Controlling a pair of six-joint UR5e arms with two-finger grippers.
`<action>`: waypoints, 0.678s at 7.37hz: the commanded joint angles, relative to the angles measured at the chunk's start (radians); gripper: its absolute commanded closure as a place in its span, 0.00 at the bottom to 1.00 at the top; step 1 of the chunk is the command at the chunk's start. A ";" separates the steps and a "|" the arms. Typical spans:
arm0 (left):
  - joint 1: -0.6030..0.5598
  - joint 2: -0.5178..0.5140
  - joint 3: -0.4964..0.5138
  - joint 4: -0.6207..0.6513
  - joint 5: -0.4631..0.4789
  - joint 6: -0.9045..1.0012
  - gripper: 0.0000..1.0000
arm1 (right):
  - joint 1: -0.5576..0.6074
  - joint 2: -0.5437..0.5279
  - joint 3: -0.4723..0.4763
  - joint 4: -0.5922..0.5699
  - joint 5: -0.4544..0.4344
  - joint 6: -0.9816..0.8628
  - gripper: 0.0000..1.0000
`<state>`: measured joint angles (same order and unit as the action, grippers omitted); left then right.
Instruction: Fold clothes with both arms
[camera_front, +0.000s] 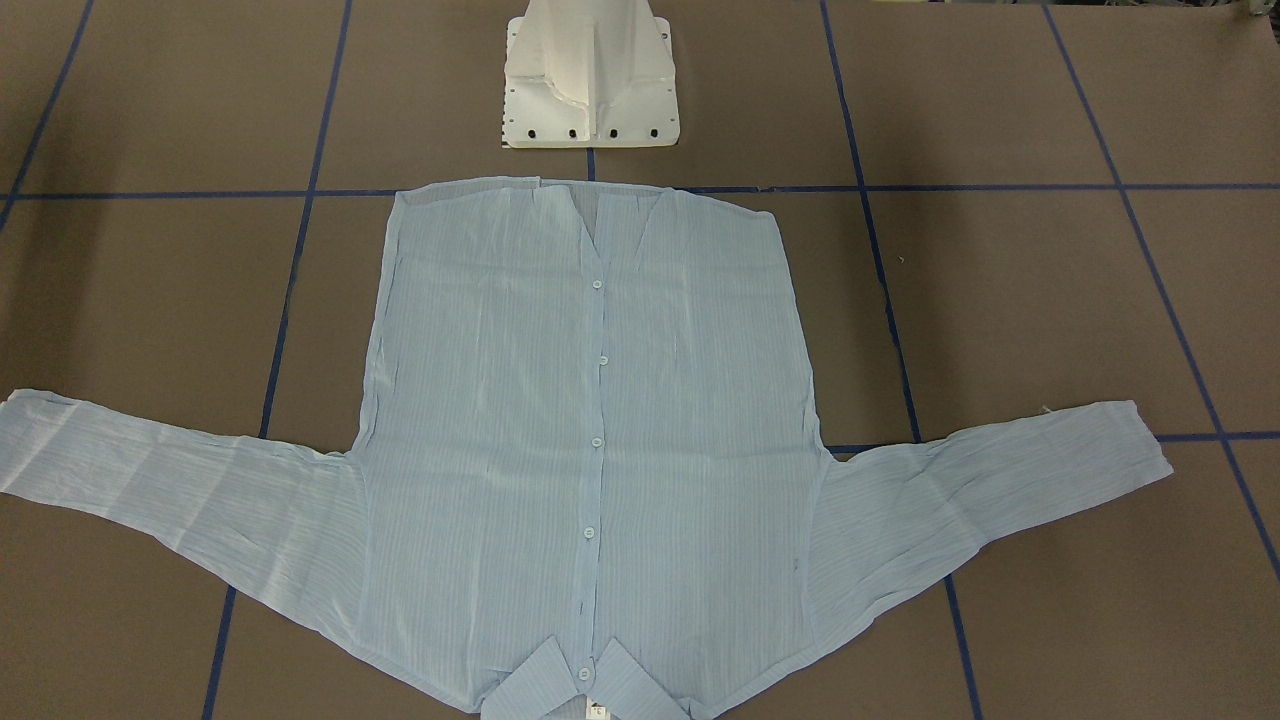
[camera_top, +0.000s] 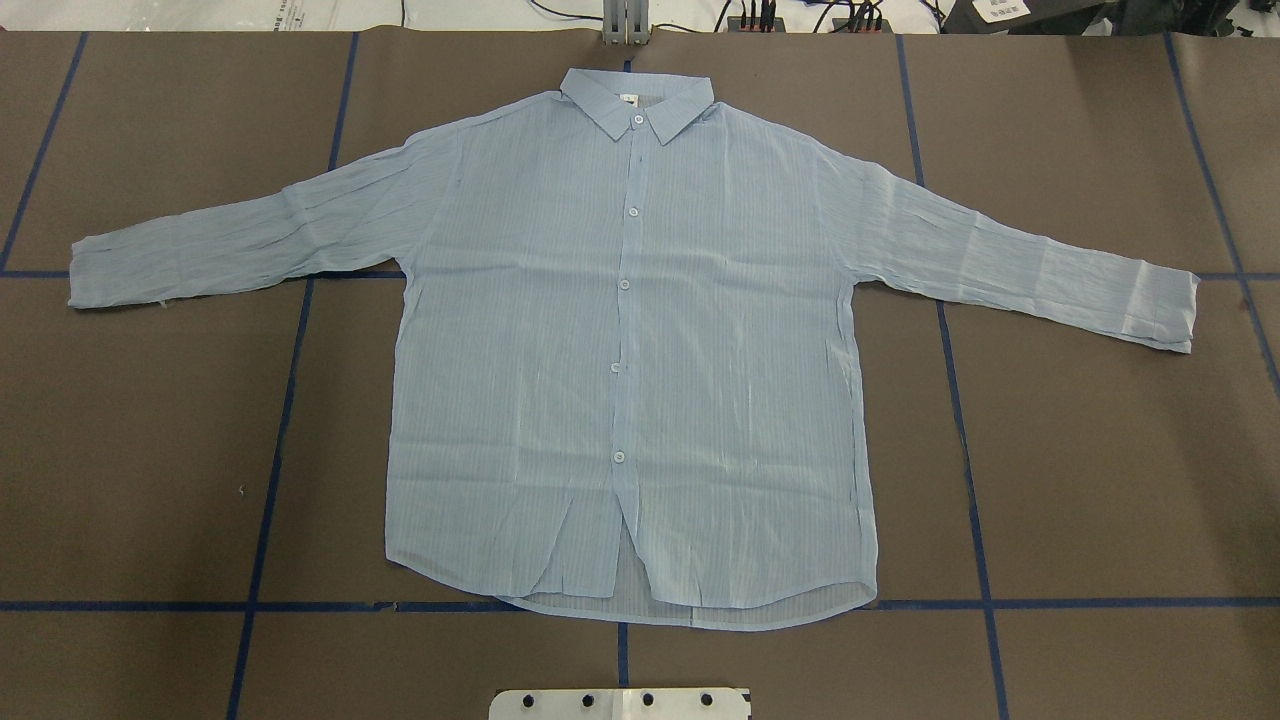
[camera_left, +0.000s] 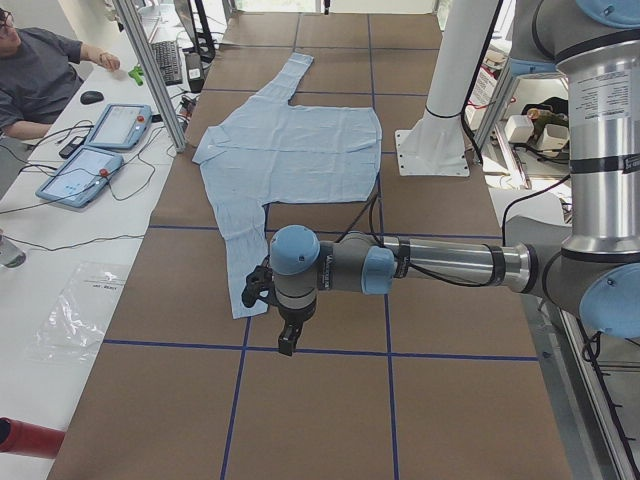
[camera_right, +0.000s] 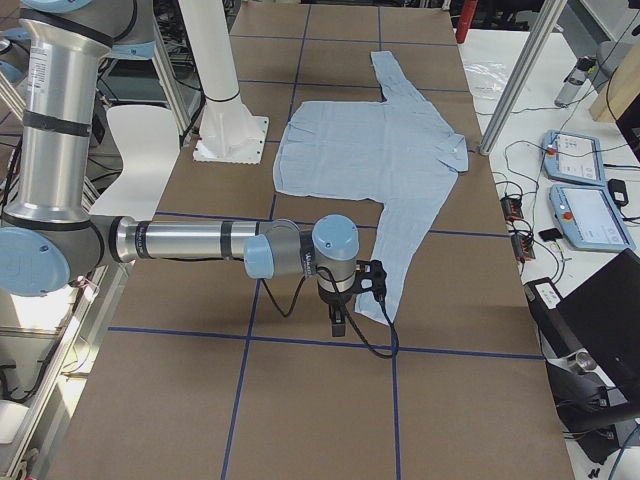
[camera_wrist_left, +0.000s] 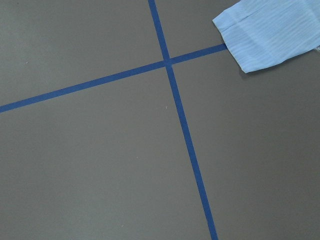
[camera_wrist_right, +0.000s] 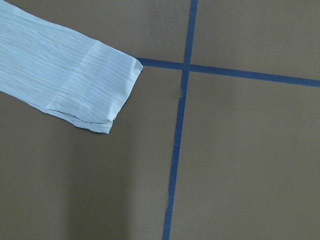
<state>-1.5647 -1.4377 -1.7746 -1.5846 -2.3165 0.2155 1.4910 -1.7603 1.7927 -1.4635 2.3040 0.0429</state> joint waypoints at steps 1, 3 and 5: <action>0.000 -0.056 -0.003 0.000 0.043 -0.001 0.00 | 0.000 0.019 0.007 0.021 -0.005 0.000 0.00; 0.003 -0.101 -0.022 -0.002 0.043 -0.001 0.00 | 0.000 0.021 0.008 0.236 -0.003 0.009 0.00; 0.006 -0.176 0.003 -0.037 0.040 -0.062 0.00 | -0.002 0.008 -0.036 0.322 0.000 0.021 0.00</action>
<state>-1.5606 -1.5699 -1.7853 -1.5985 -2.2752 0.1956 1.4905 -1.7498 1.7865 -1.1923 2.3033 0.0566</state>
